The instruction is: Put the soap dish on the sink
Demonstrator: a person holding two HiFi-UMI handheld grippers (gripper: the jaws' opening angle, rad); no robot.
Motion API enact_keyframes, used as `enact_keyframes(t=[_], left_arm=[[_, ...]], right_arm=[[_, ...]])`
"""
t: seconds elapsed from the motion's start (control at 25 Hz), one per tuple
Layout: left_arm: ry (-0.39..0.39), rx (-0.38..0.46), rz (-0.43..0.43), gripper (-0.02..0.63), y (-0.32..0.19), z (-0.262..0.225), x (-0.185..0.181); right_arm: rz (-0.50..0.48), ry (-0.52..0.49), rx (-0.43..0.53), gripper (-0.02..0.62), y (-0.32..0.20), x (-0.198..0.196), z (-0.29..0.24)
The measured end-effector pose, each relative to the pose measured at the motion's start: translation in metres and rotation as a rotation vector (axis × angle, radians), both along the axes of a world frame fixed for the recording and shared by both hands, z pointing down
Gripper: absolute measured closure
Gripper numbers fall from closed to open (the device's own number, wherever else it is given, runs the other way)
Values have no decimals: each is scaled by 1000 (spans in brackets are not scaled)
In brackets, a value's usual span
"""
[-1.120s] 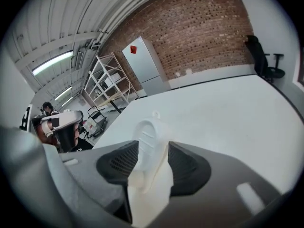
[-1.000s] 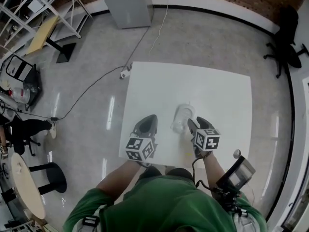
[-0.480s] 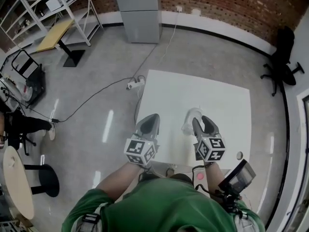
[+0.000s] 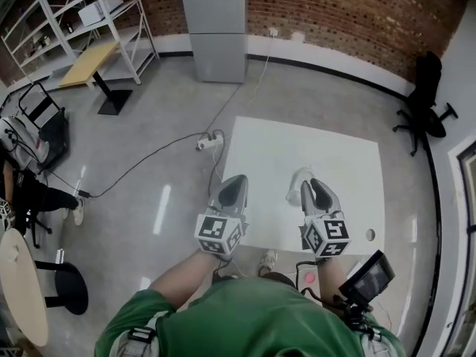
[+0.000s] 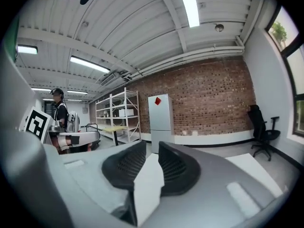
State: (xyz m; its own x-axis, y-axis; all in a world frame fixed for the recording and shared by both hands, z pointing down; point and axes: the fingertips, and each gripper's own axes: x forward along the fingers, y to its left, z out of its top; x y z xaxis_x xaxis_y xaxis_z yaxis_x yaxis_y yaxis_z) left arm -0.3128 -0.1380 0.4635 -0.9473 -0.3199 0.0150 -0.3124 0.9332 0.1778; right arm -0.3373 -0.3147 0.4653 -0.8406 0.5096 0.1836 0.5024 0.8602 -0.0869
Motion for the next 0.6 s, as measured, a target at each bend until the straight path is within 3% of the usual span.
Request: enact_keyframes(t=[0.32, 0.6], left_arm=[[-113, -39, 53, 600, 0, -29, 39], [-122, -11, 128, 600, -14, -40, 68]], right_arm=[[60, -91, 20, 565, 4, 59, -30], [109, -93, 27, 584, -1, 101, -41]])
